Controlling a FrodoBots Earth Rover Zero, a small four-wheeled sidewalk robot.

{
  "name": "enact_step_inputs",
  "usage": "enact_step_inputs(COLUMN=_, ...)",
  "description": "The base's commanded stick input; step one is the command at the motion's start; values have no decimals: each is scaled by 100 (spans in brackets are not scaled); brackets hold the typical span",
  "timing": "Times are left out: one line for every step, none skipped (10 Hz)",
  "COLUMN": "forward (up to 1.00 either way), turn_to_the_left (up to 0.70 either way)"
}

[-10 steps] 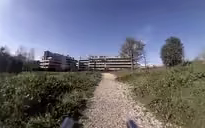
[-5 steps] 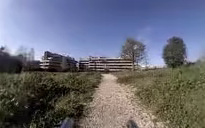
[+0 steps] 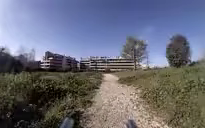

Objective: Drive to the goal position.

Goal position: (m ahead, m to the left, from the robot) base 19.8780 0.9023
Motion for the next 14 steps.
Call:
enact_step_inputs(forward=50, turn_to_the_left=-1)
enact_step_inputs(forward=50, turn_to_the_left=0)
enact_step_inputs(forward=50, turn_to_the_left=0)
enact_step_inputs(forward=50, turn_to_the_left=0)
enact_step_inputs(forward=50, turn_to_the_left=0)
enact_step_inputs(forward=50, turn_to_the_left=0)
enact_step_inputs(forward=50, turn_to_the_left=0)
enact_step_inputs(forward=50, turn_to_the_left=0)
enact_step_inputs(forward=50, turn_to_the_left=0)
enact_step_inputs(forward=50, turn_to_the_left=0)
enact_step_inputs(forward=50, turn_to_the_left=0)
enact_step_inputs(forward=50, turn_to_the_left=0)
enact_step_inputs(forward=50, turn_to_the_left=0)
enact_step_inputs(forward=50, turn_to_the_left=-13)
